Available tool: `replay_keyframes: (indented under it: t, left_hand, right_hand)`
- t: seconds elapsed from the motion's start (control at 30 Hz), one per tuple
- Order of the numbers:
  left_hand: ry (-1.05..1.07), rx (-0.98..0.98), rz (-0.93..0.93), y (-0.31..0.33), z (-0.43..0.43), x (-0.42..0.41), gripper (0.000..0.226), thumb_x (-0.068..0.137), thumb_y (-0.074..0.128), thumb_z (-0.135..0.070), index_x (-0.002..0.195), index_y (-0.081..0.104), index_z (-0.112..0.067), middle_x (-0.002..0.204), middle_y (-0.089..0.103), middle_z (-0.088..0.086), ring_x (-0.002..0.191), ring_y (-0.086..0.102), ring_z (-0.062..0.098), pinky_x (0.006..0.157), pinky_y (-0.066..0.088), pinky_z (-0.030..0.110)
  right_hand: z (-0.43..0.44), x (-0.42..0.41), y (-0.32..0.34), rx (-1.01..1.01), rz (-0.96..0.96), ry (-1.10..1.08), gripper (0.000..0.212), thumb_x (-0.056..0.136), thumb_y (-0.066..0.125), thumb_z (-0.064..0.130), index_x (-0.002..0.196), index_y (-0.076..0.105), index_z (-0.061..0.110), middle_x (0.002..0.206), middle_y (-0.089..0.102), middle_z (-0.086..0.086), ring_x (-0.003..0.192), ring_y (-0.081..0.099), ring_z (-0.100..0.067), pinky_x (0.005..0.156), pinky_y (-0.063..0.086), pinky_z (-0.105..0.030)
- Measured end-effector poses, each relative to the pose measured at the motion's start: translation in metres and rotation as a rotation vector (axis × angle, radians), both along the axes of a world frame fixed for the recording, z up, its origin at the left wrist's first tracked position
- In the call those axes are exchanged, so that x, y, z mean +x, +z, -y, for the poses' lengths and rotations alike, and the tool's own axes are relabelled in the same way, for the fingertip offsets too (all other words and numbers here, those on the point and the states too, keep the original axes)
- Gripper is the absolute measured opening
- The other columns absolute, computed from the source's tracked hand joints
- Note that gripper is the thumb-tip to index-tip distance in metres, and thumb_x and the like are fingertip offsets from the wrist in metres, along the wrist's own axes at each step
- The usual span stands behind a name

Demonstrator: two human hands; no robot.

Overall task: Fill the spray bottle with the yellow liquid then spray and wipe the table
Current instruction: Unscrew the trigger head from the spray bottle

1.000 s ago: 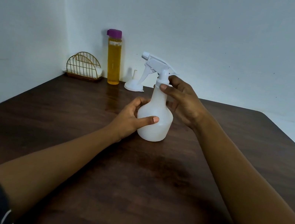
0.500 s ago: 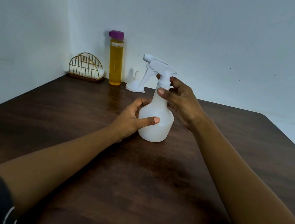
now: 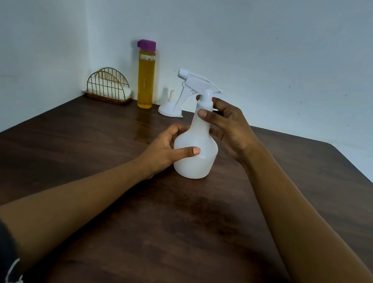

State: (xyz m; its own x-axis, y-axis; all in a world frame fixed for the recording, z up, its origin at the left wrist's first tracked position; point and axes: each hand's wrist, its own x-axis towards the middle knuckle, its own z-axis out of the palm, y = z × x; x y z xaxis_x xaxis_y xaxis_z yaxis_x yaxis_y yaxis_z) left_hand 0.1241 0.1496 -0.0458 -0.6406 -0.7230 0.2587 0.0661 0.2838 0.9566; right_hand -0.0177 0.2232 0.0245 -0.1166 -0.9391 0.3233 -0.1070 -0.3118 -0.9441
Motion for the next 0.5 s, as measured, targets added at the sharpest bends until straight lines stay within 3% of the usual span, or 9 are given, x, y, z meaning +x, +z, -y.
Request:
replay_keyframes:
  t: [0.1,0.2,0.33,0.43,0.5]
  left_hand:
    - [-0.001,-0.004,-0.005,0.000,0.000,0.000,0.053,0.080,0.070,-0.020,0.126,0.045,-0.018,0.121,0.059,0.001,0.108,0.060,0.012,0.082,0.054,0.025]
    - [-0.001,-0.008,0.000,0.000,0.000,0.000,0.054,0.080,0.071,-0.021,0.127,0.045,-0.019,0.121,0.059,0.000,0.107,0.060,0.011,0.081,0.054,0.025]
    - [0.004,-0.011,0.005,0.000,0.000,0.000,0.055,0.080,0.071,-0.022,0.128,0.044,-0.019,0.122,0.058,0.002,0.108,0.060,0.014,0.082,0.054,0.027]
    - [-0.006,0.007,0.004,0.000,0.000,0.000,0.056,0.080,0.070,-0.020,0.129,0.043,-0.018,0.123,0.057,0.003,0.109,0.059,0.016,0.082,0.055,0.027]
    - [-0.014,0.021,-0.004,0.000,0.000,0.000,0.055,0.080,0.070,-0.019,0.128,0.044,-0.018,0.123,0.058,0.003,0.108,0.060,0.014,0.082,0.055,0.027]
  right_hand:
    - [0.003,0.005,0.001,0.004,-0.092,-0.086,0.021,0.081,0.070,0.014,0.100,0.065,0.024,0.086,0.067,0.008,0.082,0.066,-0.009,0.074,0.055,-0.025]
    - [0.007,0.009,0.000,-0.038,-0.103,-0.183,0.012,0.079,0.073,0.015,0.089,0.067,0.017,0.077,0.067,0.008,0.076,0.064,-0.010,0.072,0.055,-0.029]
    - [0.006,0.005,-0.001,-0.044,-0.017,-0.199,0.025,0.079,0.074,0.014,0.096,0.055,0.016,0.093,0.066,-0.003,0.084,0.064,-0.016,0.071,0.055,-0.030]
    - [0.004,-0.003,0.000,-0.022,0.006,-0.116,0.023,0.082,0.070,0.013,0.101,0.057,0.016,0.110,0.068,-0.011,0.097,0.067,-0.021,0.083,0.054,-0.040]
    - [0.003,-0.005,0.000,-0.032,-0.051,-0.113,0.021,0.084,0.068,0.014,0.102,0.059,0.018,0.105,0.070,-0.005,0.098,0.066,-0.020,0.088,0.053,-0.043]
